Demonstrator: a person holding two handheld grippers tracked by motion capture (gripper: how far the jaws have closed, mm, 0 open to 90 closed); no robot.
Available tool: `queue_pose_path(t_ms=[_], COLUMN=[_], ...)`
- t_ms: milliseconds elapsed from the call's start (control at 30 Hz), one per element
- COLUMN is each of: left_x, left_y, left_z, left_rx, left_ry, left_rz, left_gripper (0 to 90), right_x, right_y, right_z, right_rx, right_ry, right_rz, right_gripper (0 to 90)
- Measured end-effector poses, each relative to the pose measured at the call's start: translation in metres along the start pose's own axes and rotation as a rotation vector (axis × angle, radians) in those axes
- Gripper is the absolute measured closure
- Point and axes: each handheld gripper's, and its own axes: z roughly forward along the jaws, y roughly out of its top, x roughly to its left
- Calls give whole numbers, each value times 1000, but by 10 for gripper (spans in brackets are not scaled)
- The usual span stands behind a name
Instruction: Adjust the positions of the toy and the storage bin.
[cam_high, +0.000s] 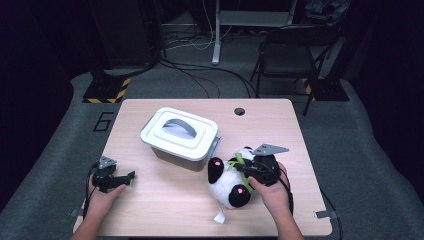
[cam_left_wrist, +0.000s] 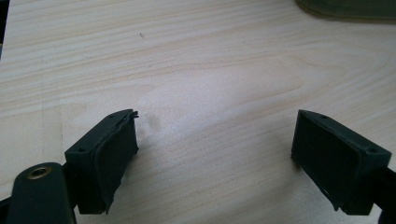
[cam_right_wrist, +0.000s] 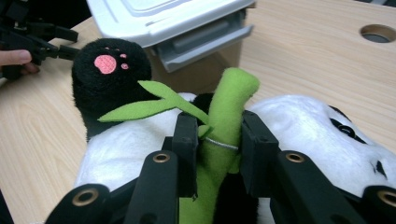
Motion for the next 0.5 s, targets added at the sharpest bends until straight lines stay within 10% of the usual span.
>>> queue_pose_path(t_ms=[500], left_x=[0], left_y=[0], left_z=[1], left_rx=[-9], left_ry=[3], left_rz=[-2], left_gripper=[139], right_x=[-31], right_y=[-6], right_z=[-32], right_rx=[-16], right_ry=[-85], right_rz=[26], right_gripper=[703])
